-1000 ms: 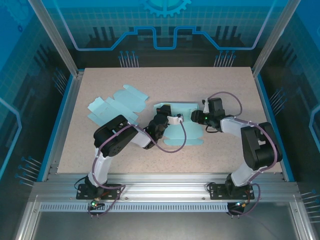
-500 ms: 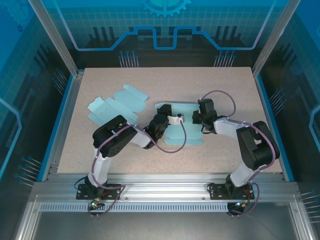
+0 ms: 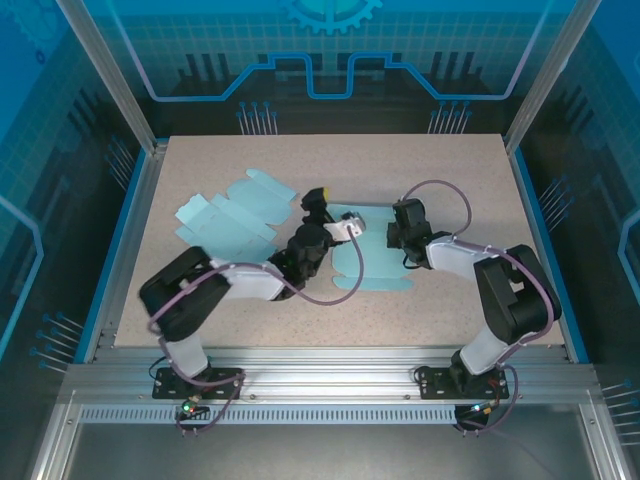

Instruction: Fold the paper box

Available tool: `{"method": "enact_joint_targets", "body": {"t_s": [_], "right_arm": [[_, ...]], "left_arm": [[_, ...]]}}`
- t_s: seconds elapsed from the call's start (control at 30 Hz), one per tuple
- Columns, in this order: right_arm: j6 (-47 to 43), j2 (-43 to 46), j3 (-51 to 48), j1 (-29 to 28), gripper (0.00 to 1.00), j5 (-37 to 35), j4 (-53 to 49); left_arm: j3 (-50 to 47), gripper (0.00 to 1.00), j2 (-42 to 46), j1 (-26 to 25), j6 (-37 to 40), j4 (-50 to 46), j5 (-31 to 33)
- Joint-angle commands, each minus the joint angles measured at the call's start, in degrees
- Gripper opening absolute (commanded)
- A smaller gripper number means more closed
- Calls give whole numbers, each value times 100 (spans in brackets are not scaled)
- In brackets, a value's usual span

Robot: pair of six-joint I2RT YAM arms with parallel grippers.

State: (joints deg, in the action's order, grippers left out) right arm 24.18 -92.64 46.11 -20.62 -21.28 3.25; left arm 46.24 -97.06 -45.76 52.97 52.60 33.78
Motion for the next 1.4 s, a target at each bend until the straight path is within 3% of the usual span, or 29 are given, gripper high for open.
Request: {"method": "enact_joint_targets", "body": {"t_s": [0.0, 0.23, 0.47, 0.63, 0.93, 1.37], "right_arm": [[84, 350, -34, -87, 0, -210, -189], [-143, 980, -78, -91, 0, -502, -876], [-479, 1914, -541, 38, 0, -164, -972], [-469, 2601, -971, 188, 0, 126, -989], [-114, 3134, -1715, 951, 0, 1162, -184], [-214, 3067, -1467, 969, 0, 832, -494]], "left_arm": [[-252, 99, 1046, -21, -1905, -1003, -385], [66, 99, 2357, 423, -5060, -3399, -1050], [477, 99, 2414, 582, -6376, -4486, -1193], [775, 99, 2224, 627, -7077, -4793, -1414], [574, 99, 1865, 651, -7884, -3821, -1995], [1014, 99, 806, 639, -8057, -3280, -3114]]}}
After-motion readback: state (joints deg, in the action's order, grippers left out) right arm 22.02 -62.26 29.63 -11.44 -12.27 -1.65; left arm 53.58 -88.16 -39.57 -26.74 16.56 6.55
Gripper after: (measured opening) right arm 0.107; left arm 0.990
